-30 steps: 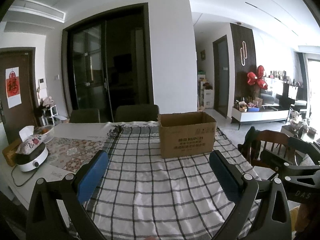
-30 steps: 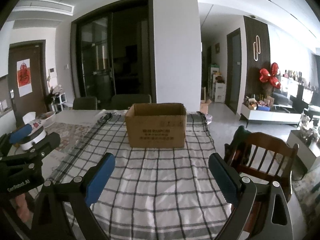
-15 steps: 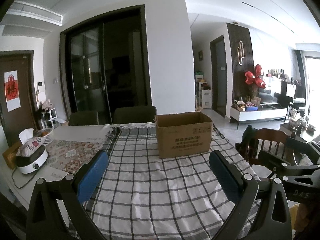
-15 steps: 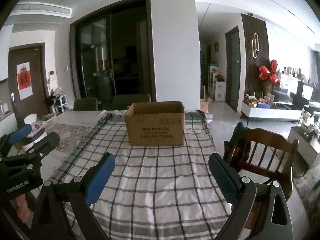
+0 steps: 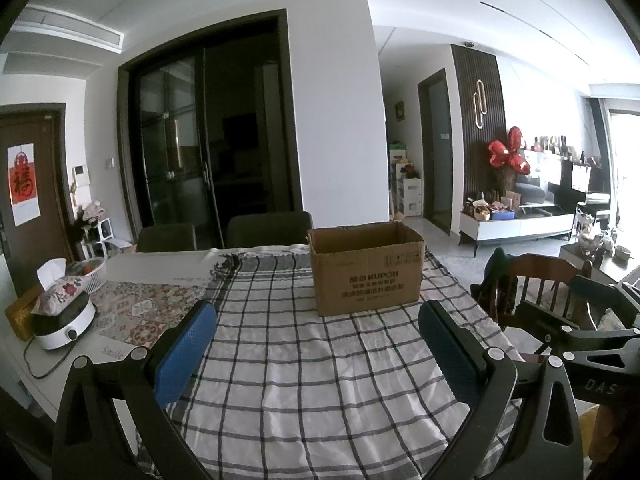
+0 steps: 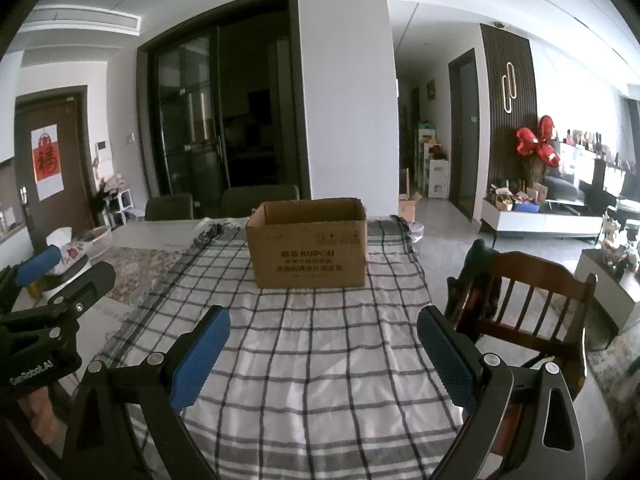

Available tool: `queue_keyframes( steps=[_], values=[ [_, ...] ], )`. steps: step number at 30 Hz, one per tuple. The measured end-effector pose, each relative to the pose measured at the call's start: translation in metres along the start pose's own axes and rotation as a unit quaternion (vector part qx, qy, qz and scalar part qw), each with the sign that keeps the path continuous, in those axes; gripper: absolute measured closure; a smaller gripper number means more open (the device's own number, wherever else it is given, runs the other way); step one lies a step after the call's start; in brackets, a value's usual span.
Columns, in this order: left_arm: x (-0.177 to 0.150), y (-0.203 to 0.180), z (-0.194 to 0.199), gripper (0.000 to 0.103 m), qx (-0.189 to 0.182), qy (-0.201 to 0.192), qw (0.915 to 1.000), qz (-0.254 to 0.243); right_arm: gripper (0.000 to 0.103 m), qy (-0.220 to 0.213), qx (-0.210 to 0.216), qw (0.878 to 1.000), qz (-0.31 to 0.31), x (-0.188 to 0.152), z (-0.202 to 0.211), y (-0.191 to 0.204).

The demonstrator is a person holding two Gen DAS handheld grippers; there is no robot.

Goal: Organize snacks

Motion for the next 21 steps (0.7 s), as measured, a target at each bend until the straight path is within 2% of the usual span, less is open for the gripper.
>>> queue_keyframes(
  steps=[21],
  values=[
    [-0.006,0.0006,-0.0053,0.0,-0.001,0.006,1.0,0.004,0.008,0.001,-0.001,1.0,0.0,-0.0014,-0.0004,-0.0009]
  ],
)
Point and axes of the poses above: each gripper's, at about its wrist camera, not at the fingertips, and z roughly against the way its jaws point, y to its left, x to its top, the point moved 6 cm from there along -z, roughly the way its jaws point, and after that the axes turned 7 degrees about y, right-handed, at the moved point
